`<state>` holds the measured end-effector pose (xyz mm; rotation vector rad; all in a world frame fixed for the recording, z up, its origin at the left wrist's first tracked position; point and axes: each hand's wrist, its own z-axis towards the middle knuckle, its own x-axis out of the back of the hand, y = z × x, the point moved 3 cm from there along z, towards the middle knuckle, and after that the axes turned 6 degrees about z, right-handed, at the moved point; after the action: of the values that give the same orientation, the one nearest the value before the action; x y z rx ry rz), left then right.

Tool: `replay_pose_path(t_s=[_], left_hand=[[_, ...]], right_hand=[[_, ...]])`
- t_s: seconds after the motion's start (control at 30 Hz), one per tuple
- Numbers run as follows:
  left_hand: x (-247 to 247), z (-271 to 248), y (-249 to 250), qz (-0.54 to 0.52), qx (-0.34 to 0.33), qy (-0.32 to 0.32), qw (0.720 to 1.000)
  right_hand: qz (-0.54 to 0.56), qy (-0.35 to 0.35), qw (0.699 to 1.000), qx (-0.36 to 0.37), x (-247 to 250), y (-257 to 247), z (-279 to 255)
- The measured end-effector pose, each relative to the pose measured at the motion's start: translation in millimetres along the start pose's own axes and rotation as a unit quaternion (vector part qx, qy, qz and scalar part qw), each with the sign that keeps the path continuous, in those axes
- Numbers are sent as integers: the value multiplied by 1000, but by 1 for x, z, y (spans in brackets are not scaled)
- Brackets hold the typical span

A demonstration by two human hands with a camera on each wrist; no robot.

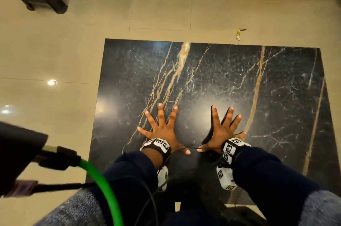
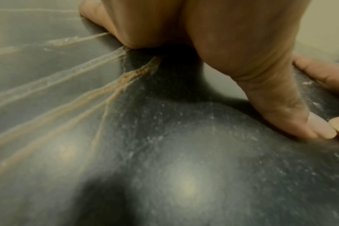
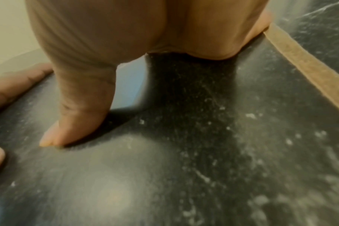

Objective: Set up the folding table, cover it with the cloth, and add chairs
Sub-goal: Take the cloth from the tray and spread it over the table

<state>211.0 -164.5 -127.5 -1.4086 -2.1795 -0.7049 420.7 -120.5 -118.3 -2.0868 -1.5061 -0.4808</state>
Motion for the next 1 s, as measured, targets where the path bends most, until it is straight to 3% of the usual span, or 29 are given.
replay_pose_path(t_s=[0.3, 0.43, 0.6, 0.73, 1.0], left_hand=[[5, -14, -14, 6, -17, 27, 999], [36, -6, -51, -3, 33, 66, 997], [80, 23, -104, 30, 41, 39, 998], [80, 32, -115, 58, 17, 29, 998], [75, 54, -121, 51, -9, 33, 998]], right_hand=[[5, 20, 1000, 8, 6, -11, -14], [-93, 5, 990, 107, 16, -70, -8], [-165, -48, 966, 195, 15, -171, 23], [-225, -60, 958, 169, -15, -209, 35], [-201, -24, 971, 127, -32, -209, 59]])
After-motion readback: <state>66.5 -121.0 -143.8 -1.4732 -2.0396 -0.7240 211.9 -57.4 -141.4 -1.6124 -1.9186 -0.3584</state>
